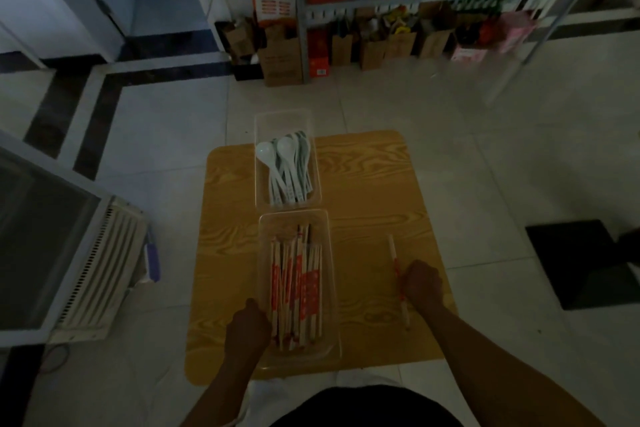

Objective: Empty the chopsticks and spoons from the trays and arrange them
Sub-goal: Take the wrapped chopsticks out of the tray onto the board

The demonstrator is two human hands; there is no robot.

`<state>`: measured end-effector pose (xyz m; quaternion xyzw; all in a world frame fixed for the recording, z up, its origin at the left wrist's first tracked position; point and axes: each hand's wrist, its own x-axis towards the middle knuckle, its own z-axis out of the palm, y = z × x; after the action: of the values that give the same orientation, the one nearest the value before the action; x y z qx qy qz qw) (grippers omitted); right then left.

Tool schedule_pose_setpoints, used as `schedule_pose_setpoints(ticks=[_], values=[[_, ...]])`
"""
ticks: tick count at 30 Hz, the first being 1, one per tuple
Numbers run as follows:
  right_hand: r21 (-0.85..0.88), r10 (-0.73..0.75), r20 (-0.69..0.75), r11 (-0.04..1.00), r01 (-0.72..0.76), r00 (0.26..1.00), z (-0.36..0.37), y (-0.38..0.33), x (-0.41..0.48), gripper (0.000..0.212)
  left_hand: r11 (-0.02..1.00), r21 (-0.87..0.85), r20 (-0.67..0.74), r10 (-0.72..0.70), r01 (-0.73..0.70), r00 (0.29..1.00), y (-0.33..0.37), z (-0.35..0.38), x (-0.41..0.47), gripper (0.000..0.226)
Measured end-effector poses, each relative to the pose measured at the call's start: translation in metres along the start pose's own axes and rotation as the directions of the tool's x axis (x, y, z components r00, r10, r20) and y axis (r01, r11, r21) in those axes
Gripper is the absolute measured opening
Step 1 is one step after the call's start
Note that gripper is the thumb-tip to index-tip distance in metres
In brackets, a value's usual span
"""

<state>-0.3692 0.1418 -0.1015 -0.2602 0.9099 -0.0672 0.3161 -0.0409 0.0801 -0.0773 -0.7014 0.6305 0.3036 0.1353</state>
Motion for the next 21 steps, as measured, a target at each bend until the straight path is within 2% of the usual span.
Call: schedule_pose_setpoints(ticks=[5,8,12,14,16,18,21], values=[[-0.012,0.045,-0.028,0.999,-0.046,0.999,0.001,-0.001,0.006,0.036,1.000,-0.028,-0.011,0.002,-0.002,1.000,0.003,0.000,-0.002,0.016],[-0.064,-0.011,-0.070,0.998,0.006,0.997,0.001,-0.018,0.008,0.024,0.999,-0.054,-0.007,-0.005,0.004,1.000,0.002,0.000,-0.003,0.017],[-0.012,-0.285,-0.208,0.957,0.289,0.936,0.005,-0.074,-0.009,0.016,0.999,-0.028,-0.012,0.019,-0.019,1.000,0.001,0.001,-0.006,0.024],[0.051,-0.395,-0.215,0.909,0.414,0.893,0.015,-0.104,-0.032,0.017,0.999,-0.030,0.001,0.018,-0.018,1.000,0.000,0.000,-0.007,0.023],[0.089,-0.494,-0.174,0.854,0.513,0.852,0.034,-0.130,-0.059,0.019,0.999,-0.048,0.020,0.022,-0.021,1.000,-0.001,0.000,-0.005,0.021],[0.047,-0.553,-0.041,0.831,0.554,0.832,0.061,-0.143,-0.081,0.020,0.997,-0.069,0.044,0.029,-0.026,0.999,-0.002,-0.004,-0.002,0.019],[-0.067,-0.481,0.195,0.863,0.501,0.855,0.104,-0.140,-0.097,0.023,0.988,-0.154,0.102,0.019,-0.003,0.995,-0.007,-0.008,0.000,0.016]])
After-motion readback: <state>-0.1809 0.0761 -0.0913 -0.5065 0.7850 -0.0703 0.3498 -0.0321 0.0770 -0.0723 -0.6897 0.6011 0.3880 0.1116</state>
